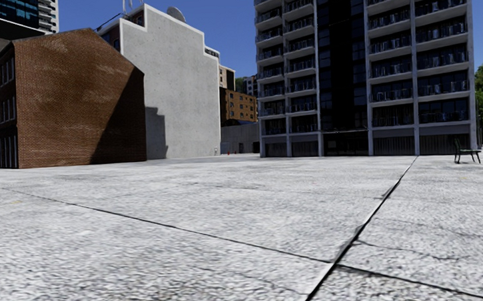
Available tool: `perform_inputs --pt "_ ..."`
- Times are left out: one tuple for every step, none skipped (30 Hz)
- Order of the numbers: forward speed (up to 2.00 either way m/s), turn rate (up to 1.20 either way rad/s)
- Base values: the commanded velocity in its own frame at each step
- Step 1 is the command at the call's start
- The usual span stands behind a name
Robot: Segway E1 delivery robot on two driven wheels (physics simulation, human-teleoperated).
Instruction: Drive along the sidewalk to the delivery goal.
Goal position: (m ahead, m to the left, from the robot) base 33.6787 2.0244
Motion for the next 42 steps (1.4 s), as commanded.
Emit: perform_inputs --pt "2.0 0.0" --pt "2.0 0.0" --pt "2.0 0.0" --pt "2.0 0.0" --pt "2.0 0.0" --pt "2.0 0.0" --pt "2.0 0.0" --pt "2.0 0.0" --pt "2.0 0.0" --pt "2.0 0.0" --pt "2.0 0.0" --pt "2.0 0.0" --pt "2.0 0.0" --pt "2.0 0.0" --pt "2.0 0.0" --pt "2.0 0.0" --pt "2.0 0.0" --pt "2.0 0.0" --pt "2.0 0.0" --pt "2.0 0.0" --pt "2.0 0.0" --pt "2.0 0.0" --pt "2.0 0.0" --pt "2.0 0.0" --pt "2.0 0.0" --pt "2.0 0.0" --pt "2.0 0.0" --pt "2.0 0.09" --pt "2.0 0.22" --pt "2.0 0.22" --pt "2.0 0.39" --pt "2.0 0.48" --pt "2.0 0.5" --pt "2.0 0.5" --pt "2.0 0.51" --pt "2.0 0.51" --pt "2.0 0.38" --pt "2.0 0.12" --pt "2.0 0.12" --pt "2.0 0.02" --pt "2.0 0.0" --pt "2.0 0.0"
